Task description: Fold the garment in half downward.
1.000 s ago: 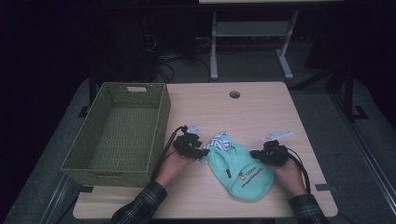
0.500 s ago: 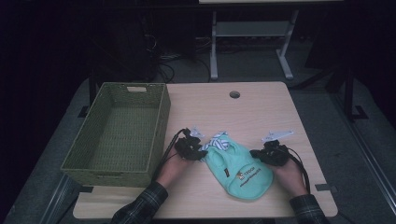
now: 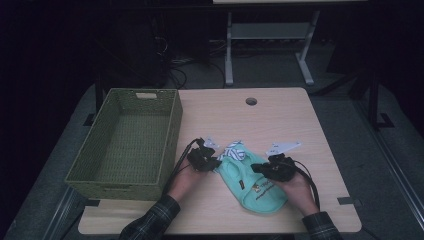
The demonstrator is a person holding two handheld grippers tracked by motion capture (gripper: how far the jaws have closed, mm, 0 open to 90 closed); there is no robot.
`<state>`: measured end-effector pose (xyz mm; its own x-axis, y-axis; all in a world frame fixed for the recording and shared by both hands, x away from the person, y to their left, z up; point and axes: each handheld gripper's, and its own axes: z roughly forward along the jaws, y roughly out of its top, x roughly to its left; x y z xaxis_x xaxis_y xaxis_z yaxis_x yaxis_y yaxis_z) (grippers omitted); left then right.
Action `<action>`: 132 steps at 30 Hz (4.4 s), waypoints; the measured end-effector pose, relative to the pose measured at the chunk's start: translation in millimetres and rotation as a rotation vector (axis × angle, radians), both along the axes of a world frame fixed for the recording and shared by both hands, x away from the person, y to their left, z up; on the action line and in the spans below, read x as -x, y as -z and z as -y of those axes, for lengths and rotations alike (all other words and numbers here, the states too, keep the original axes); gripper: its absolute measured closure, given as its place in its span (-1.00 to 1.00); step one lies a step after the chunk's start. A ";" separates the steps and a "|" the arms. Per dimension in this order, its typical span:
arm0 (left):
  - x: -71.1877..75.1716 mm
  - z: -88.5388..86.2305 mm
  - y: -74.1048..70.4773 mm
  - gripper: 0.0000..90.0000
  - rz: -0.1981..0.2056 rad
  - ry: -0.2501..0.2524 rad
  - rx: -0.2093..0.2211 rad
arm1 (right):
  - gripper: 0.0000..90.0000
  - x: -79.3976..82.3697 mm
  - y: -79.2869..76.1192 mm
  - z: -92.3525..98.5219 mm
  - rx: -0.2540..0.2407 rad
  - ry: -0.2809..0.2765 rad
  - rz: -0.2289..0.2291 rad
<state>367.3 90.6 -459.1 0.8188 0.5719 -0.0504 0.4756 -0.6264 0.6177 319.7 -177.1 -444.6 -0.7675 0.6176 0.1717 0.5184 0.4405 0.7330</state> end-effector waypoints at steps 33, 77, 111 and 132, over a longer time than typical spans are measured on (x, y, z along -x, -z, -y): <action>6.4 -3.2 -45.5 0.85 0.043 -0.017 0.214 | 0.99 -8.6 23.8 -15.5 0.089 -0.019 -0.034; -1.4 -8.3 -73.6 0.85 0.148 0.007 0.236 | 1.00 23.3 21.1 21.7 0.121 0.019 -0.050; 35.0 40.0 -56.5 0.84 0.024 0.329 0.261 | 1.00 22.4 21.5 16.8 0.112 0.019 -0.057; 40.1 45.9 -53.6 0.32 -0.007 0.352 0.262 | 0.99 22.8 9.7 36.2 0.079 0.064 -0.030</action>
<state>327.1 44.7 -405.5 0.9607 0.2249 -0.1631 0.2658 -0.5736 0.7748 296.9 -213.2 -454.2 -0.7210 0.6781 0.1430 0.5689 0.4612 0.6809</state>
